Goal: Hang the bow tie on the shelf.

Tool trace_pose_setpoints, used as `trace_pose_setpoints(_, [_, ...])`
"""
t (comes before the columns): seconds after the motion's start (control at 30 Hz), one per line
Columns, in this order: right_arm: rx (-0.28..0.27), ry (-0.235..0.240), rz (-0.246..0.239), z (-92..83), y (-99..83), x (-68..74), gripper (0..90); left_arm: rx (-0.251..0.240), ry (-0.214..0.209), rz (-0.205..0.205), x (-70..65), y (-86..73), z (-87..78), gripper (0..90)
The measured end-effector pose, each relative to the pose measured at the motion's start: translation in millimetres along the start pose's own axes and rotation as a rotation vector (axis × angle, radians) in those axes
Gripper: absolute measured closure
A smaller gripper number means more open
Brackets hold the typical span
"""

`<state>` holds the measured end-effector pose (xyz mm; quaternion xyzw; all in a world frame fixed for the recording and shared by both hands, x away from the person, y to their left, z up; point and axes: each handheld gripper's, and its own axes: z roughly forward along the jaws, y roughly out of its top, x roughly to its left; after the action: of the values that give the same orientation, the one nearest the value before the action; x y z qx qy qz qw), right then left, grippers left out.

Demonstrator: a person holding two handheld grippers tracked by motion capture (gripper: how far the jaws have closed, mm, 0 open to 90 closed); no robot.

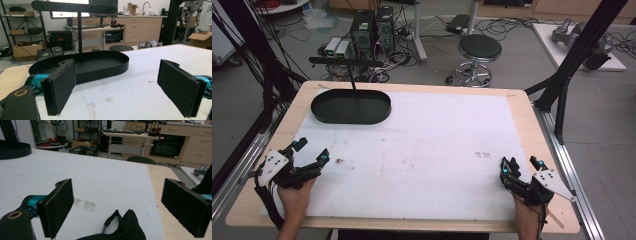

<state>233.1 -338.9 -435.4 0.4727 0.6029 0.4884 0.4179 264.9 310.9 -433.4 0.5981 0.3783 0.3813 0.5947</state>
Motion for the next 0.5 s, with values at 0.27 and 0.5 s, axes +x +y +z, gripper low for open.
trace_pose_setpoints(0.27, [0.021, 0.008, -0.005, -1.2, 0.8, 4.7, 10.2, -0.004, -0.001, -0.007, 0.5, -1.1, 0.8, 15.6])
trace_pose_setpoints(0.5, [0.035, -0.013, 0.009, -2.5, 1.7, 5.7, 10.3, -0.007, -0.011, -0.014, 0.3, -1.8, 0.9, 15.7])
